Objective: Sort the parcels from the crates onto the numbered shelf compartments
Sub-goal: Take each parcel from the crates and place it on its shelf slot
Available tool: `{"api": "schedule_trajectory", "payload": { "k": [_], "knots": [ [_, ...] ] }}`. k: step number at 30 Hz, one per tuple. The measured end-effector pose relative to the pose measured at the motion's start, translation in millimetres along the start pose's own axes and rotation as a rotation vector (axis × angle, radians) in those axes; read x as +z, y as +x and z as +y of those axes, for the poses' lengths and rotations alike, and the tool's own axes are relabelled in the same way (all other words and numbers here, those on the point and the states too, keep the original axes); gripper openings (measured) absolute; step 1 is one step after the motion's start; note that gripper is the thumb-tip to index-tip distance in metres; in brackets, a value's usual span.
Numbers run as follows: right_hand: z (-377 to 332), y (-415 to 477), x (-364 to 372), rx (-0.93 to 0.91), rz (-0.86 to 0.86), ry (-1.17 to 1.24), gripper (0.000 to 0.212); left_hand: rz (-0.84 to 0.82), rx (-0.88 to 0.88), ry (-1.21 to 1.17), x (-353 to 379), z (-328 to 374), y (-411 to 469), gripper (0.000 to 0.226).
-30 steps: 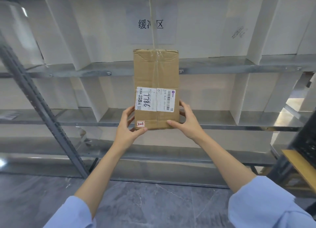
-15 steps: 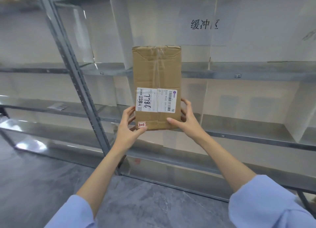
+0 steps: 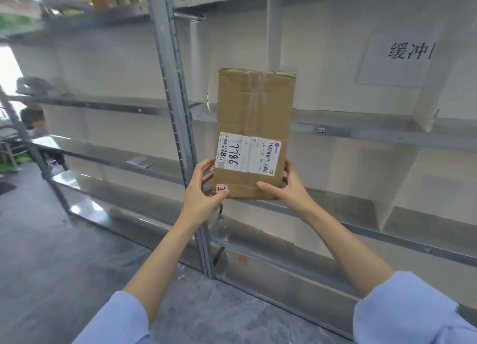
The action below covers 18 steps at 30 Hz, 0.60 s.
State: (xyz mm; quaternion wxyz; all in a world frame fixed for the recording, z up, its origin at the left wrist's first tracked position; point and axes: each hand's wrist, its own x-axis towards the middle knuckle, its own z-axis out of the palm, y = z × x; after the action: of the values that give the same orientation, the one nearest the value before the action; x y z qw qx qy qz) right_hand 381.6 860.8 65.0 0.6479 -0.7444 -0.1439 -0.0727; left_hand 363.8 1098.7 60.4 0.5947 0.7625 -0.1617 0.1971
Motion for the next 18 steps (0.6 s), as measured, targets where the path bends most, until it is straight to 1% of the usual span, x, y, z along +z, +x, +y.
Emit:
{"api": "schedule_trajectory", "payload": {
  "k": [7, 11, 14, 18],
  "knots": [
    [3, 76, 37, -0.004, -0.049, 0.03, 0.085, 0.037, 0.02, 0.01, -43, -32, 51, 0.069],
    [8, 130, 56, -0.054, 0.013, 0.003, 0.069, 0.064, 0.032, 0.044, -65, -51, 96, 0.068],
    [6, 176, 66, -0.08, 0.055, -0.006, 0.068, 0.041, 0.044, 0.081, -80, -61, 140, 0.067],
    [0, 243, 72, -0.119, 0.089, -0.029, 0.071, 0.036, 0.087, 0.248, -98, -74, 200, 0.061]
  ]
}}
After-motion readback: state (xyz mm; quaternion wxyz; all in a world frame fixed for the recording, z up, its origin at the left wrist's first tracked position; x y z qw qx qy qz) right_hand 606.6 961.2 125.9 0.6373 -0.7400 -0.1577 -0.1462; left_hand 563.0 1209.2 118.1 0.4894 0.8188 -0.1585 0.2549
